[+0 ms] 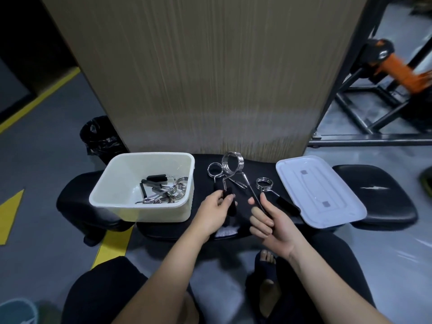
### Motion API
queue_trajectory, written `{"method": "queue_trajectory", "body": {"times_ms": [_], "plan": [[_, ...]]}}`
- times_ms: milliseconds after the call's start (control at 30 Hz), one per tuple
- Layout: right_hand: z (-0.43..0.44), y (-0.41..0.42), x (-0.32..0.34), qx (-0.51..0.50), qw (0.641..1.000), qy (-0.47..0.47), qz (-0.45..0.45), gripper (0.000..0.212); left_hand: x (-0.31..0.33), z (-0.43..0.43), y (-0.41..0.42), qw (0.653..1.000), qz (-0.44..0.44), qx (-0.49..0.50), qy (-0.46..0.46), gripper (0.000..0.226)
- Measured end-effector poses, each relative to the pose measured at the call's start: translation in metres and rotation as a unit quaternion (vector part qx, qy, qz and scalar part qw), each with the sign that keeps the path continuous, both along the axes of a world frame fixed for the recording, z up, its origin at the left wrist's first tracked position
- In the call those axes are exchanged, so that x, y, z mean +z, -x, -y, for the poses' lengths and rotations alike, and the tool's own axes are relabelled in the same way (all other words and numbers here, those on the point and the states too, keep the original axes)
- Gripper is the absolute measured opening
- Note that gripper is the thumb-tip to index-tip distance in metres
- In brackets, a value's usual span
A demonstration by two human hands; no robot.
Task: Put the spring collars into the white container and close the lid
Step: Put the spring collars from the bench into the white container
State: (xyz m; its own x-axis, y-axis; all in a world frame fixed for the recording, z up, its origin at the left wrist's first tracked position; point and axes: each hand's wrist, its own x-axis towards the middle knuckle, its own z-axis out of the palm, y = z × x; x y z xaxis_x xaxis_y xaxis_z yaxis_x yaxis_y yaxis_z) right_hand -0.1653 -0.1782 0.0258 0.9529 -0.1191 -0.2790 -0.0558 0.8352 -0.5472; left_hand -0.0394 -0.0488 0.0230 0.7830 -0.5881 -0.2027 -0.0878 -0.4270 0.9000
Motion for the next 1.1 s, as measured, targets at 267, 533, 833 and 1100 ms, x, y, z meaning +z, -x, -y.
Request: {"method": "queue_trajectory", "body": {"times_ms": [267,533,833,1100], "plan": [[-0.002,-0.013,0.0,0.058,0.993,0.086,-0.052,0.048,-0.001,0.005,0.002,0.977,0.201,0.069,-0.003,0.023],[-0.002,-0.034,-0.025,0.02,0.929,0.313,-0.198,0.056,0.029,-0.055,-0.04,0.932,0.294,0.21,0.021,0.02],[-0.025,-0.099,-0.071,0.087,0.684,0.697,-0.199,0.067,0.062,-0.146,-0.127,0.886,0.416,0.141,-0.15,0.024],[-0.035,-0.154,-0.08,-0.004,0.687,0.668,-0.287,0.039,0.054,-0.152,-0.171,0.881,0.44,0.084,-0.155,0.023]]}}
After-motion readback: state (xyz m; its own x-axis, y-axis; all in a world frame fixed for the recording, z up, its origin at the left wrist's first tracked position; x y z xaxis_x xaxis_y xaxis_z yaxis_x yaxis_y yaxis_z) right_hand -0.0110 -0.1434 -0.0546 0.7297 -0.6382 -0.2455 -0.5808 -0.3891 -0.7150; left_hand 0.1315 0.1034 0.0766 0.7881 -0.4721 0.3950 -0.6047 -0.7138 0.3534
